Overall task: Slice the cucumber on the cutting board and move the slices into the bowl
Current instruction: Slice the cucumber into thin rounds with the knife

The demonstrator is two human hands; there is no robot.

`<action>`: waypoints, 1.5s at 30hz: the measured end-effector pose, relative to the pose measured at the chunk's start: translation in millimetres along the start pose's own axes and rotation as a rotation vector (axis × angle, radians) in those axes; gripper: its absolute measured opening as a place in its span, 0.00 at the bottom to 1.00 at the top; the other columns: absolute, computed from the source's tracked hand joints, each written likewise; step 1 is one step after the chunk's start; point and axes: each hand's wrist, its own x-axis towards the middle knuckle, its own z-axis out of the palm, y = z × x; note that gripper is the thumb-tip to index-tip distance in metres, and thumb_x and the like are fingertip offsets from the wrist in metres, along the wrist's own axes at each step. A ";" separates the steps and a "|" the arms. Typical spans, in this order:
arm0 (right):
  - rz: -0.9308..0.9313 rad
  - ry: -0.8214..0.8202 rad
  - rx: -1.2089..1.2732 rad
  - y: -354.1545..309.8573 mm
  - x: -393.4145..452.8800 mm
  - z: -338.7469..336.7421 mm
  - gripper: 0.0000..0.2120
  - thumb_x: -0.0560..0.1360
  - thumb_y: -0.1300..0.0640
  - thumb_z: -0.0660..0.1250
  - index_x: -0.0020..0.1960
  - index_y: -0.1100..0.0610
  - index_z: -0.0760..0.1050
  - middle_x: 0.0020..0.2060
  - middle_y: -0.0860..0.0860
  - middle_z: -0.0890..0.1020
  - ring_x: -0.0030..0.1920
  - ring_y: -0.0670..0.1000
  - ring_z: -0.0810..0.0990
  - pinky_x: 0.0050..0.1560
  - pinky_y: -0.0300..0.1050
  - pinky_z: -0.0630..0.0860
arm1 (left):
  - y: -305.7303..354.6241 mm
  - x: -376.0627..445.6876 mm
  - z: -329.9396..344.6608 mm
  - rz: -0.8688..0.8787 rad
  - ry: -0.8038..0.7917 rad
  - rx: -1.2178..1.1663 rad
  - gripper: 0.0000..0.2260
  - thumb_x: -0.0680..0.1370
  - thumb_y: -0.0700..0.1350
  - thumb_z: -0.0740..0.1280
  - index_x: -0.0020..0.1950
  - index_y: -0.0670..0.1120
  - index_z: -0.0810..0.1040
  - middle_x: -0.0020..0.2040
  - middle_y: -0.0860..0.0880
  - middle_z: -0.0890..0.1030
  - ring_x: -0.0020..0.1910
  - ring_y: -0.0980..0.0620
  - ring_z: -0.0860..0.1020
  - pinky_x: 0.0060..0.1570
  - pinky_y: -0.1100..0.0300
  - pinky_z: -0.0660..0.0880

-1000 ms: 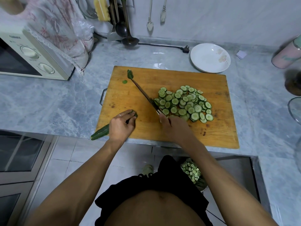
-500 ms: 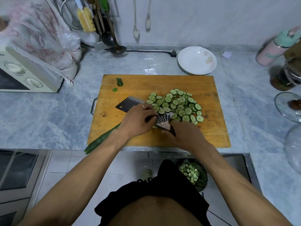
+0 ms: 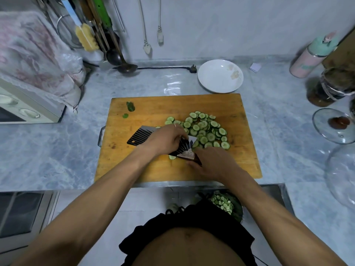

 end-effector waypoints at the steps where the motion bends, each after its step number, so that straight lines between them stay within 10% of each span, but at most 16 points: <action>1: -0.004 0.002 0.000 1.9 1.0 0.8 0.22 0.81 0.39 0.55 0.56 0.57 0.73 0.48 0.56 0.81 0.47 0.58 0.80 0.38 0.47 0.64 | -1.8 5.8 0.1 -0.031 -0.014 0.016 0.17 0.77 0.36 0.59 0.63 0.46 0.80 0.65 0.47 0.77 0.65 0.45 0.73 0.60 0.50 0.73; 4: 0.000 0.001 0.046 6.8 3.3 2.2 0.22 0.81 0.38 0.56 0.55 0.57 0.73 0.45 0.54 0.80 0.45 0.58 0.80 0.38 0.46 0.65 | -4.9 8.8 -2.9 -0.145 0.066 -0.045 0.21 0.76 0.34 0.59 0.68 0.45 0.76 0.70 0.45 0.74 0.70 0.45 0.69 0.67 0.53 0.69; 12: 0.182 -0.040 0.590 12.8 11.4 20.1 0.24 0.78 0.38 0.61 0.34 0.56 0.66 0.28 0.51 0.69 0.28 0.50 0.68 0.29 0.43 0.60 | -10.8 -69.6 5.6 -0.267 0.931 -0.318 0.15 0.72 0.33 0.62 0.49 0.43 0.85 0.48 0.53 0.83 0.49 0.63 0.78 0.53 0.69 0.73; 23: 0.178 -0.069 0.825 -24.7 34.5 24.0 0.31 0.80 0.38 0.56 0.34 0.64 0.69 0.28 0.55 0.69 0.29 0.51 0.69 0.34 0.45 0.62 | -70.3 -116.8 60.5 -0.549 0.446 -0.123 0.15 0.74 0.46 0.72 0.60 0.55 0.81 0.62 0.52 0.78 0.60 0.50 0.76 0.55 0.56 0.75; 29: 0.145 -0.075 0.870 -41.2 33.0 28.5 0.38 0.71 0.25 0.50 0.35 0.62 0.70 0.29 0.57 0.69 0.29 0.52 0.69 0.34 0.46 0.64 | -70.4 -104.3 70.5 -0.537 0.626 -0.200 0.16 0.75 0.45 0.73 0.62 0.48 0.81 0.56 0.47 0.84 0.52 0.47 0.82 0.53 0.56 0.78; 45: 0.126 -0.073 0.798 -64.5 12.3 27.5 0.27 0.82 0.42 0.55 0.34 0.60 0.65 0.27 0.57 0.70 0.29 0.53 0.71 0.32 0.49 0.64 | -71.3 -99.5 85.4 -0.489 0.716 -0.176 0.20 0.75 0.56 0.62 0.51 0.43 0.86 0.51 0.49 0.80 0.47 0.53 0.78 0.48 0.64 0.74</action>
